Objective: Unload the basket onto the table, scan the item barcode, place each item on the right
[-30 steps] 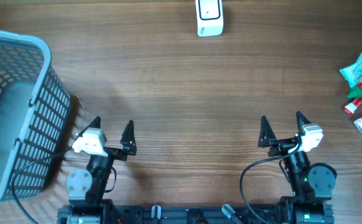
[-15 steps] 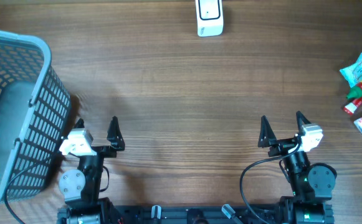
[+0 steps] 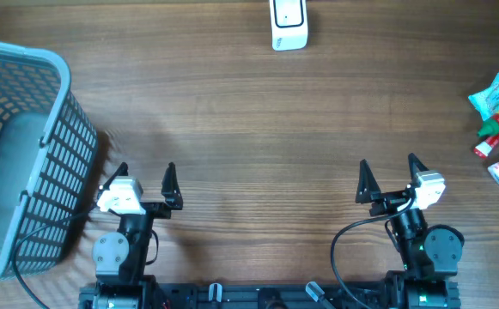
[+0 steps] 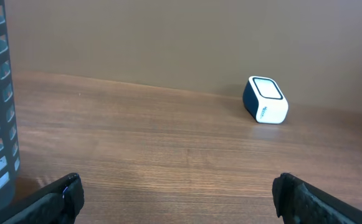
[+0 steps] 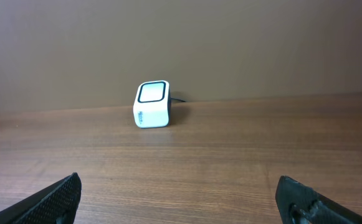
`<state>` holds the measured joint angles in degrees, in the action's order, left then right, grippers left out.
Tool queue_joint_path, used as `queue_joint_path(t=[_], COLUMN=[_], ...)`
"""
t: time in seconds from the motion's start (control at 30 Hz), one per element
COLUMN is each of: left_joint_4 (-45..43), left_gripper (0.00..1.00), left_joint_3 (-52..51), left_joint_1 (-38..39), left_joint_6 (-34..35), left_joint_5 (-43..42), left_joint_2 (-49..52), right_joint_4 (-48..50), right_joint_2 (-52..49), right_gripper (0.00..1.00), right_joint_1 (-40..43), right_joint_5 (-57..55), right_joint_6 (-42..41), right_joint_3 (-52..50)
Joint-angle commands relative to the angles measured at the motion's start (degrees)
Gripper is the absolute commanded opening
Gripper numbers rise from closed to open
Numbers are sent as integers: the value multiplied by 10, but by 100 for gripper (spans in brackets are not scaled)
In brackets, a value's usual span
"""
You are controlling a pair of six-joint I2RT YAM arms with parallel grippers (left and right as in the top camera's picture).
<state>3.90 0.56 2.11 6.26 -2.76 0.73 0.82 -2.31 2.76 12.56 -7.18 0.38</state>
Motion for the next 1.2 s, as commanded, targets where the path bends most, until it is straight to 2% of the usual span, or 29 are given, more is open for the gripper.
queue_joint_path(t=[0.0,0.27,1.17], left_joint_4=[5,5,4], left_gripper=[100,100,100], left_joint_3=[-2,-2,-2], left_joint_1=[4,4,3], left_joint_6=[-16,-38,-37], left_joint_5=[11,3,-1], left_joint_2=[-5,-5,-4], right_joint_4=[1,1,1], right_joint_2=[-2,-2,-2], right_gripper=[100,100,100], right_joint_1=[-3,-3,-3], right_joint_5=[-6,-6,-6], right_joint_6=[12,12,12], right_joint_3=[-1,-1,-1])
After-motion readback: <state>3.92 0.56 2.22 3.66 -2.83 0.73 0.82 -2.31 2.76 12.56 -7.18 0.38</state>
